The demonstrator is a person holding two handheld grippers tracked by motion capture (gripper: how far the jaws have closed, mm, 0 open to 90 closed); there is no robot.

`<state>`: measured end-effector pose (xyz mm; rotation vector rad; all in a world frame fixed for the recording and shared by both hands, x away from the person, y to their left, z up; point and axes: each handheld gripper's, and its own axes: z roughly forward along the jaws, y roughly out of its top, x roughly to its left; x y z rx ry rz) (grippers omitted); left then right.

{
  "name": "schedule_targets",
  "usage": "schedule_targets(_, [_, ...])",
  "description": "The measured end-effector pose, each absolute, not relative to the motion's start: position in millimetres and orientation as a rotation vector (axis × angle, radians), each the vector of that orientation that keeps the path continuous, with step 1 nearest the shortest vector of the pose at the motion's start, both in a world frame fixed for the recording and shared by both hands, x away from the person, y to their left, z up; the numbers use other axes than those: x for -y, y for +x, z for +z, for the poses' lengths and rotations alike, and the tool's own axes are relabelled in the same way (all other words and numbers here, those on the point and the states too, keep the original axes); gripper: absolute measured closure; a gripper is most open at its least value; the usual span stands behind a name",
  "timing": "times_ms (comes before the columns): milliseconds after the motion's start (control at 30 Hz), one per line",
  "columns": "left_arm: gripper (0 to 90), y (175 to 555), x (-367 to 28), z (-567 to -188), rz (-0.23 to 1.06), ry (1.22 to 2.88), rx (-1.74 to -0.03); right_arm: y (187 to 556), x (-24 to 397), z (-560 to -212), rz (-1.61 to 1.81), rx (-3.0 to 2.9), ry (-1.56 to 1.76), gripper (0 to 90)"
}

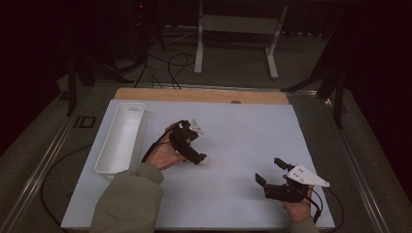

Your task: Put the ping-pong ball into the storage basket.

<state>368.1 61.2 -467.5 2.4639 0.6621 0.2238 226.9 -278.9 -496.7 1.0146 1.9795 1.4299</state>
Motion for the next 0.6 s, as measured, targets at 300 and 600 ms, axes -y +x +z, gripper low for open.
schedule_targets(300, [0.0,371,-59,-472,0.211,2.483,-0.662,227,279,-497,1.428,-1.980,1.014,8.1])
schedule_targets(600, [0.0,372,-56,-478,0.199,2.502,-0.663,227,279,-497,1.430,-1.980,1.014,8.1])
